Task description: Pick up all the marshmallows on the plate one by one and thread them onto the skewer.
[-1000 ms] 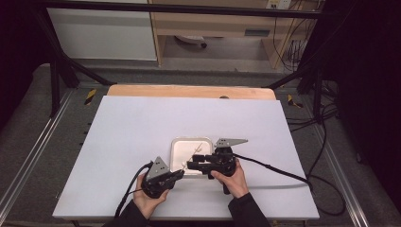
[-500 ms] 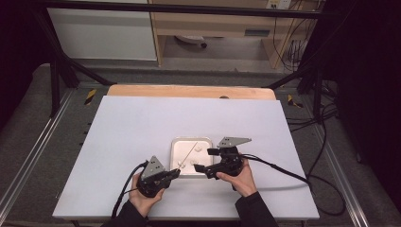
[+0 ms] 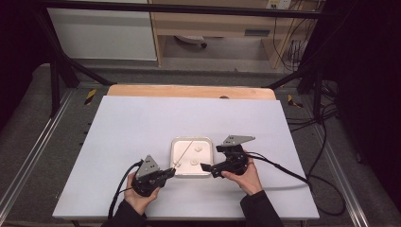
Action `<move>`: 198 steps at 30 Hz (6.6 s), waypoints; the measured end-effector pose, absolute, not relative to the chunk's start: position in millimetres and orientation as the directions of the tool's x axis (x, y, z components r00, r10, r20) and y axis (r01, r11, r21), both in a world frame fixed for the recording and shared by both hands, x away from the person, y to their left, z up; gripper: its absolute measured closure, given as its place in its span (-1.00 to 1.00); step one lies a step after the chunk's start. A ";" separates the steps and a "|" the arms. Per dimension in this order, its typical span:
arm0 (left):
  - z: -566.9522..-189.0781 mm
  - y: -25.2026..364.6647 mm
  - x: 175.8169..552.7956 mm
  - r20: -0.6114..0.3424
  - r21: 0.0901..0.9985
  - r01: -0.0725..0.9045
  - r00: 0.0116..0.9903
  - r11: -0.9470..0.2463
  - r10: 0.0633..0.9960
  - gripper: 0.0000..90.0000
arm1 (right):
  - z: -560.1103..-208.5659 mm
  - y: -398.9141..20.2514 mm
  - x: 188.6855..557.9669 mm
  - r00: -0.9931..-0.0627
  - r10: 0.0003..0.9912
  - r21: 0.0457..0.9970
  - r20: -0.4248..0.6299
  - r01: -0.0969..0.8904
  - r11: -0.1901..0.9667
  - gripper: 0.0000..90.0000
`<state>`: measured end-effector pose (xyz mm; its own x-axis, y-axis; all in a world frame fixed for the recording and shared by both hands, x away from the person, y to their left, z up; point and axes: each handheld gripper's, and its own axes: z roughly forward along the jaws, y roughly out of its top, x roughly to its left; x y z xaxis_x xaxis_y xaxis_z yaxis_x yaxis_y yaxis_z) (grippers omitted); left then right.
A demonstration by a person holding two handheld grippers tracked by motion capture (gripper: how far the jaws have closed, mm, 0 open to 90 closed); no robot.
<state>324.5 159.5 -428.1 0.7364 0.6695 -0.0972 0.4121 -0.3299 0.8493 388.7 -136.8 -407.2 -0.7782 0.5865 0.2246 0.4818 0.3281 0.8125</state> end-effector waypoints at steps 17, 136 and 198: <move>-427.5 167.3 327.0 -0.096 0.847 0.418 0.729 -0.328 0.678 0.96 | -403.7 -135.5 413.0 -0.750 0.641 0.792 0.162 0.487 0.369 -0.98; -426.8 163.3 323.3 -0.098 0.871 0.377 0.761 -0.315 0.641 0.96 | -367.8 -148.8 410.3 -0.834 0.424 0.875 0.354 0.455 0.164 0.65; -427.7 154.3 318.6 -0.062 0.877 0.337 0.787 -0.343 0.613 0.96 | -382.9 -120.4 411.0 -0.809 0.297 0.832 0.507 0.549 0.077 0.75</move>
